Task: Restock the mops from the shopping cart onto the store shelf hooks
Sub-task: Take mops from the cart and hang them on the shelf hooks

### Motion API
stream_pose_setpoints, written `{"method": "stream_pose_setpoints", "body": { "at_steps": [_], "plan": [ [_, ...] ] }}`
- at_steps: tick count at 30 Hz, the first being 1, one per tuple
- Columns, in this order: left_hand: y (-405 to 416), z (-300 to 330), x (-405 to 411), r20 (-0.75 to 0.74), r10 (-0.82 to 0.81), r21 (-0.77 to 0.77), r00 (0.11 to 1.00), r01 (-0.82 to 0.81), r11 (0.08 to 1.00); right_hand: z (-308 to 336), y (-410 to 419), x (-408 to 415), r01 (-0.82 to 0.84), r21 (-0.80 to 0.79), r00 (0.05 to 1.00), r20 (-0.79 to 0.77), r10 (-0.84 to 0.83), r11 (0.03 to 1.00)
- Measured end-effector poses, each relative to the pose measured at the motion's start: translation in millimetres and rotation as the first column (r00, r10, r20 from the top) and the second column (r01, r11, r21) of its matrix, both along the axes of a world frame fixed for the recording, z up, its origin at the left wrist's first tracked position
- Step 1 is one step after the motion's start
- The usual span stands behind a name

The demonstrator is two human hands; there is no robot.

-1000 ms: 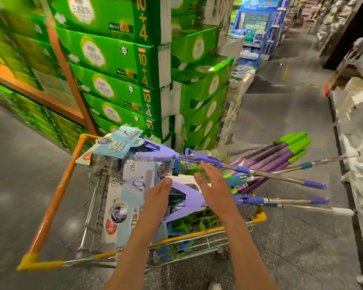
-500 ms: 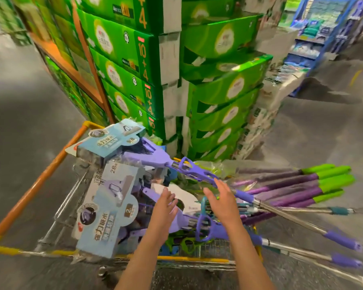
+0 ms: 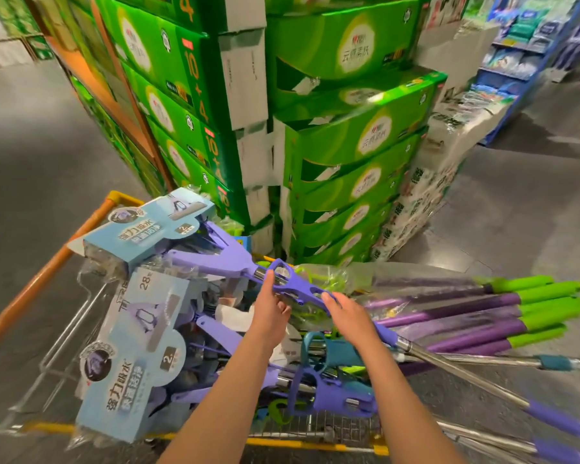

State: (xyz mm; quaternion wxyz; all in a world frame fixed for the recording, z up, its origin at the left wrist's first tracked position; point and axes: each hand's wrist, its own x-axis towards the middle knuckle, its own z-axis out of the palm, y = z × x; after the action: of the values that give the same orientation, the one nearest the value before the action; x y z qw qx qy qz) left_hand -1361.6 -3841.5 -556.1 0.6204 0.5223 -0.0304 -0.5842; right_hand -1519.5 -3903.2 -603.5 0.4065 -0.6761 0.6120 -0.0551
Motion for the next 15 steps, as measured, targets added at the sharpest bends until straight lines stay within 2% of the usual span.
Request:
{"method": "stream_pose_setpoints", "body": {
  "at_steps": [7,15],
  "plan": [
    [-24.7,-12.5,6.0,-0.017,0.068,0.040,0.998,-0.067,0.997,-4.8,-16.5,3.5,-0.091,0.000,0.991,-0.098,0.090,0.996],
    [-27.6,-9.7,10.0,0.119,0.022,0.067,0.993,-0.031,0.997,8.3,-14.7,4.4,-0.115,-0.091,0.979,-0.177,0.097,0.989]
  ]
}}
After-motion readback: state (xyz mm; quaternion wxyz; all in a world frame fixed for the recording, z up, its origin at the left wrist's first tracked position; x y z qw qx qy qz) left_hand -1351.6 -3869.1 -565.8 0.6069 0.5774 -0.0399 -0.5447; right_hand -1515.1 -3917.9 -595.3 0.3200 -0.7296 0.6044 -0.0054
